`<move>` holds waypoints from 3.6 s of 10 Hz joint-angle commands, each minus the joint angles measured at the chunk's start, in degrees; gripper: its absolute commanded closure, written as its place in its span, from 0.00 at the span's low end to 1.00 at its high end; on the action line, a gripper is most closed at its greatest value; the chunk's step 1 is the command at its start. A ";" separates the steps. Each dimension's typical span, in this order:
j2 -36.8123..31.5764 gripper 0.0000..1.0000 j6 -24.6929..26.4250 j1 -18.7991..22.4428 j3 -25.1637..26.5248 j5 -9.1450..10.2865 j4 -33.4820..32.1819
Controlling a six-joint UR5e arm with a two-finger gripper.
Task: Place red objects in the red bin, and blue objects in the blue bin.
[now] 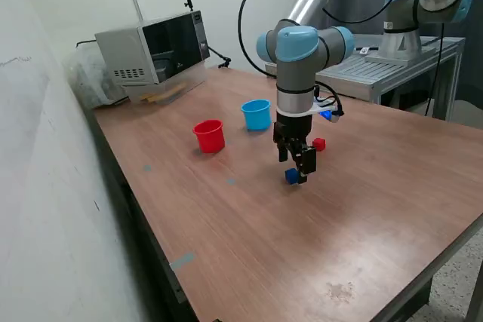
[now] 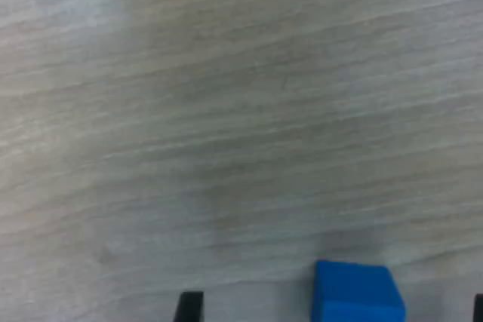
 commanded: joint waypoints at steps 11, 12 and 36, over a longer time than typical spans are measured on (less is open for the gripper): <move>-0.21 1.00 0.26 0.58 0.60 0.10 -0.58; -0.30 1.00 0.26 0.58 0.69 0.10 -0.58; -26.84 1.00 -7.12 -24.91 27.32 -2.27 1.53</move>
